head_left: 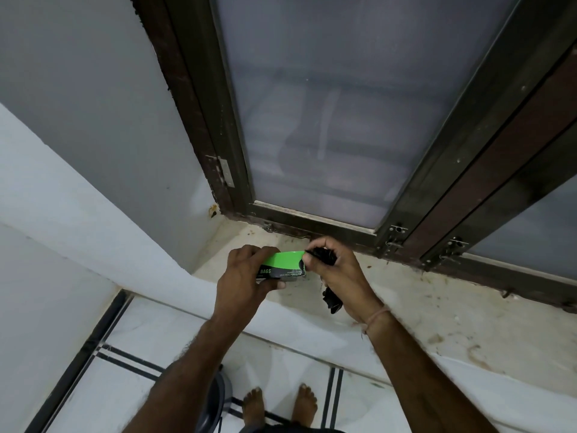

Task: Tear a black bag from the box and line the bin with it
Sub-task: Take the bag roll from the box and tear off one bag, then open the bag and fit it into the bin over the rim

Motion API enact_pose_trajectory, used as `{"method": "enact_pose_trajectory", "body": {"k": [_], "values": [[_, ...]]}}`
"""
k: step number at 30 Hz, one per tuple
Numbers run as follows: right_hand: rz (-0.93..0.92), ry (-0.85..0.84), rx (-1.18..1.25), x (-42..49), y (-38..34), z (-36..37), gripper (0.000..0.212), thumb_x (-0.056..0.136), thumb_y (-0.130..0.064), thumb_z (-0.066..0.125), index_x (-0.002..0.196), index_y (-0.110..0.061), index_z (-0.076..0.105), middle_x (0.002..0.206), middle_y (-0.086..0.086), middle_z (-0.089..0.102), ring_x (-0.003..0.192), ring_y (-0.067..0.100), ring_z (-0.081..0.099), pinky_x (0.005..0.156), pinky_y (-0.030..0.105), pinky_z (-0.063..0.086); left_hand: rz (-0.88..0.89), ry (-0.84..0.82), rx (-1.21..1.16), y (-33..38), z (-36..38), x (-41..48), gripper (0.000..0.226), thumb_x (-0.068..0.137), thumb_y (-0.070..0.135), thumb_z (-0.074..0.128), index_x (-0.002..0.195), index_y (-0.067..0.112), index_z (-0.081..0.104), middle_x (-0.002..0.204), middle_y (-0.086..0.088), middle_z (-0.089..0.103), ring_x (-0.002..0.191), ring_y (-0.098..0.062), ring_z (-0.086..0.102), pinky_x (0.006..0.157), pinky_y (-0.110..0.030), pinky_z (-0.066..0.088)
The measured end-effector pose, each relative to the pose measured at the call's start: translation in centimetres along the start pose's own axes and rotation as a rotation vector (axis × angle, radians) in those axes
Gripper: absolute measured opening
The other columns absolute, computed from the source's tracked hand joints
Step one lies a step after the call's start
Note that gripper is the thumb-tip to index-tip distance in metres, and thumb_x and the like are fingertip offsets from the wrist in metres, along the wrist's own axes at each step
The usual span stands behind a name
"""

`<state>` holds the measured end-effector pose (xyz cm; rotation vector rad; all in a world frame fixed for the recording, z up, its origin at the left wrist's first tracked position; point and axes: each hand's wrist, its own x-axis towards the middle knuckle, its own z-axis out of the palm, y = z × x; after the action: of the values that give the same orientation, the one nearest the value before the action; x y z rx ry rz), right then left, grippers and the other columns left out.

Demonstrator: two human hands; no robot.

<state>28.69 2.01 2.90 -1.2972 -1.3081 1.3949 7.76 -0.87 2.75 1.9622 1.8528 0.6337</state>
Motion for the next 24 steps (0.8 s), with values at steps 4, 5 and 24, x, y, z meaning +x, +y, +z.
{"method": "enact_pose_trajectory", "body": {"k": [4, 5, 24], "values": [[0.058, 0.029, 0.053, 0.0, 1.1, 0.8, 0.013, 0.096, -0.009, 0.072, 0.109, -0.009, 0.072, 0.091, -0.009, 0.066, 0.066, -0.007, 0.058, 0.061, 0.009, 0.045, -0.027, -0.016, 0.025, -0.9, 0.4, 0.1, 0.058, 0.077, 0.04, 0.084, 0.131, 0.034, 0.062, 0.115, 0.009, 0.058, 0.116, -0.016, 0.043, 0.065, -0.027, 0.04], [0.083, 0.03, 0.074, 0.0, 1.4, 1.0, 0.017, 0.096, -0.008, 0.072, 0.113, -0.007, 0.072, 0.091, -0.009, 0.067, 0.063, -0.008, 0.058, 0.061, 0.008, 0.045, -0.038, -0.018, 0.039, -1.3, 0.5, 0.3, 0.059, 0.078, 0.039, 0.084, 0.132, 0.034, 0.062, 0.115, 0.008, 0.058, 0.117, -0.016, 0.043, 0.066, -0.028, 0.042], [0.376, 0.043, 0.377, -4.1, 0.3, 6.7, 0.059, 0.105, -0.055, 0.039, 0.119, -0.01, 0.074, 0.106, 0.007, 0.081, 0.097, 0.02, 0.078, 0.081, 0.032, 0.061, -0.355, -0.139, -0.774, 3.9, 1.0, -5.7, 0.033, 0.105, 0.053, 0.043, 0.114, 0.025, 0.057, 0.104, 0.006, 0.072, 0.094, -0.012, 0.07, 0.072, -0.022, 0.057]]}}
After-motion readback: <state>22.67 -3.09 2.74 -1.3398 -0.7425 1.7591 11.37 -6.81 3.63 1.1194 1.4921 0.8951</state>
